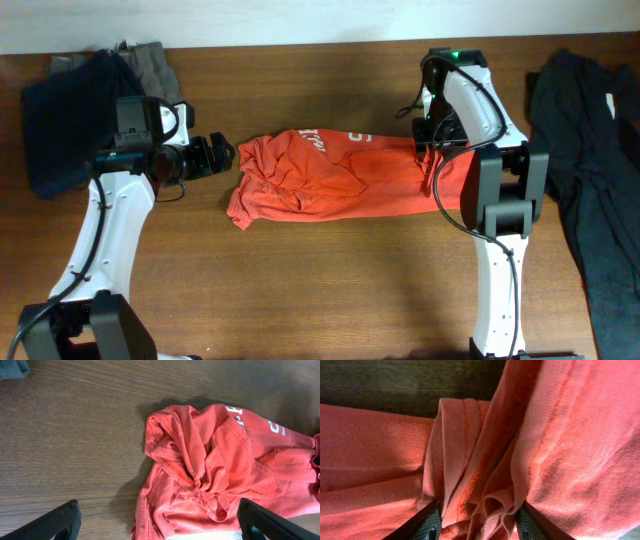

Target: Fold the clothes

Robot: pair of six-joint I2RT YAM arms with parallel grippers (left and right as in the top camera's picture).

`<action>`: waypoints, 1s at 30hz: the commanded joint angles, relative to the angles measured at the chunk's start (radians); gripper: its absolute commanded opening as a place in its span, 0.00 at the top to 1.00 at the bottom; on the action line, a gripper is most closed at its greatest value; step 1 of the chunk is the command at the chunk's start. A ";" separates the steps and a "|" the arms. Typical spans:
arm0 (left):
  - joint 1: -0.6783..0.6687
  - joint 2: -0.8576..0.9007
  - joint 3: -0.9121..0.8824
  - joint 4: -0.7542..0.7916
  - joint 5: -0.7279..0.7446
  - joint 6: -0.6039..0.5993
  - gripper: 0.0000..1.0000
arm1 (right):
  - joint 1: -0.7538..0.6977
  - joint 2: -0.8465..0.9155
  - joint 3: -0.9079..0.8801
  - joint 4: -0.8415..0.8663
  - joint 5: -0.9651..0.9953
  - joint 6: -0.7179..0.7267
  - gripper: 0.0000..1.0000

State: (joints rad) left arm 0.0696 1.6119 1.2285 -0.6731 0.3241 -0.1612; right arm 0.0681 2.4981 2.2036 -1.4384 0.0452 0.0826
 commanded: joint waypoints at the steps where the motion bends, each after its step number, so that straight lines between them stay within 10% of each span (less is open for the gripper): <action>1: -0.002 -0.008 -0.001 -0.001 -0.007 -0.005 0.01 | 0.022 0.013 -0.018 0.007 0.021 0.012 0.48; 11: -0.002 -0.008 -0.001 -0.001 -0.007 -0.005 0.01 | 0.037 0.012 -0.018 -0.018 0.132 0.055 0.96; 30: -0.002 -0.008 -0.001 0.005 -0.007 -0.005 0.01 | 0.087 -0.145 -0.016 -0.111 0.132 0.026 0.96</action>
State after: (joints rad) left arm 0.0696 1.6119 1.2285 -0.6693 0.3241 -0.1612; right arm 0.1364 2.4245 2.1895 -1.5185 0.1604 0.1238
